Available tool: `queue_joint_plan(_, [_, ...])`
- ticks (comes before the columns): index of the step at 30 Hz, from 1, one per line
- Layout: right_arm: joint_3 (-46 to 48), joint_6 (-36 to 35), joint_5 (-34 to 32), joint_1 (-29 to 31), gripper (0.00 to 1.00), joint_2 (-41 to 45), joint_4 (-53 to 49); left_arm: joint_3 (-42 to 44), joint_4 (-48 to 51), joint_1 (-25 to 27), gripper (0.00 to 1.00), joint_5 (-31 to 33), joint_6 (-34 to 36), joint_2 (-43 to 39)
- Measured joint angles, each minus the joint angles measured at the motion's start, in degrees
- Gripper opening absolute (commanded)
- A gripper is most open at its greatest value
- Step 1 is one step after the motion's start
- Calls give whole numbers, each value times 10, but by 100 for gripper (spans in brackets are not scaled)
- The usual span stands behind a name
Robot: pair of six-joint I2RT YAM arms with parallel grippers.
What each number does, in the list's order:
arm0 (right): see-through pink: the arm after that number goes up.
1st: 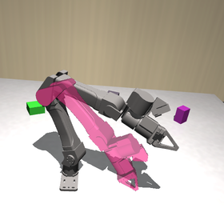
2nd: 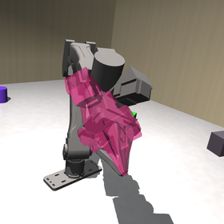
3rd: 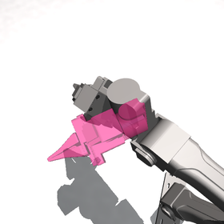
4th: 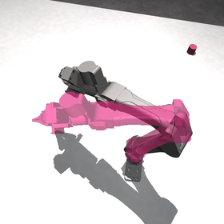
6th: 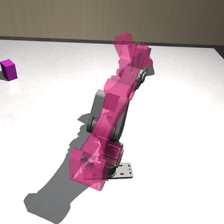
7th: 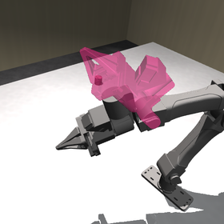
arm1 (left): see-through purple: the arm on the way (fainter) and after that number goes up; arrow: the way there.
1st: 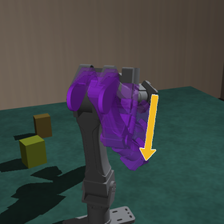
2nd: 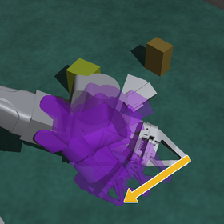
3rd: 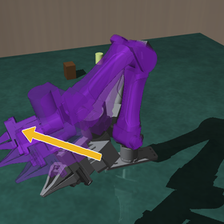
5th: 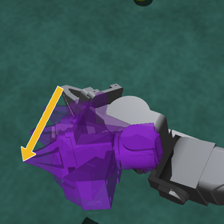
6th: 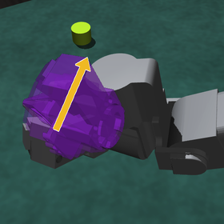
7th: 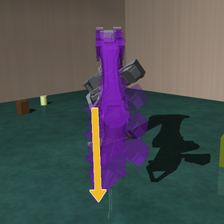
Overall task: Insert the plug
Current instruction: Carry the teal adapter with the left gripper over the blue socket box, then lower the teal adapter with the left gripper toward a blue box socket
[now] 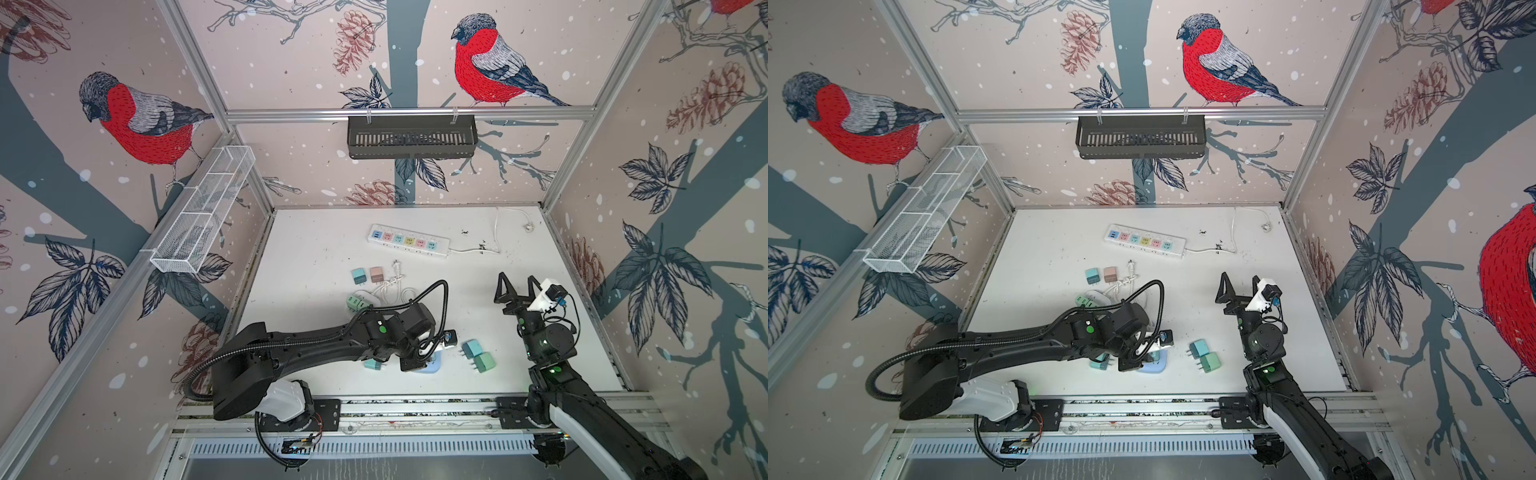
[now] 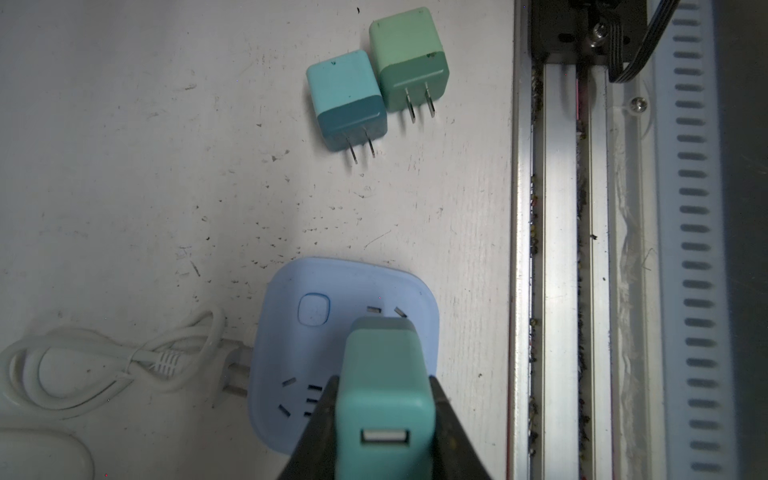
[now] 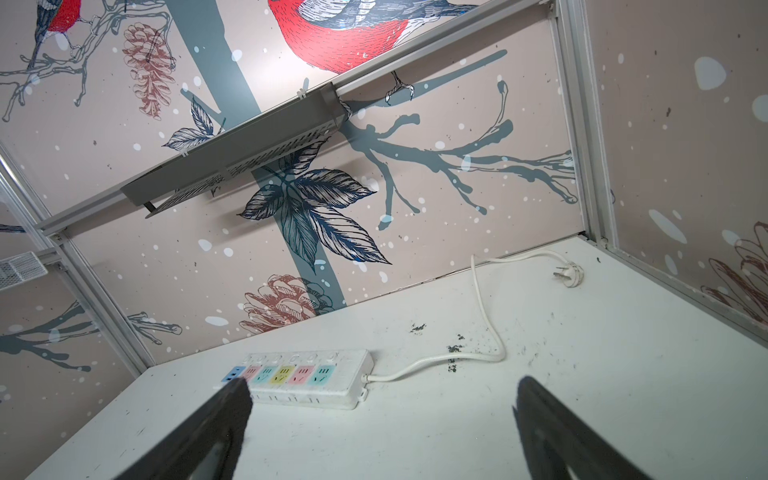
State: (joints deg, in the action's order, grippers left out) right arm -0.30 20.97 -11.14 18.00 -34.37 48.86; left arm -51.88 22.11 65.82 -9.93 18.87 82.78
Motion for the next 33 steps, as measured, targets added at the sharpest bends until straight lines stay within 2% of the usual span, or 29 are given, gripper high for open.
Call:
queue_joint_plan(27, [0, 0, 8, 0, 100, 2, 0, -40, -14, 5, 0, -2, 0, 71])
queue_joint_plan(33, [0, 0, 8, 0, 100, 0, 0, -33, 9, 8, 0, 17, 0, 47])
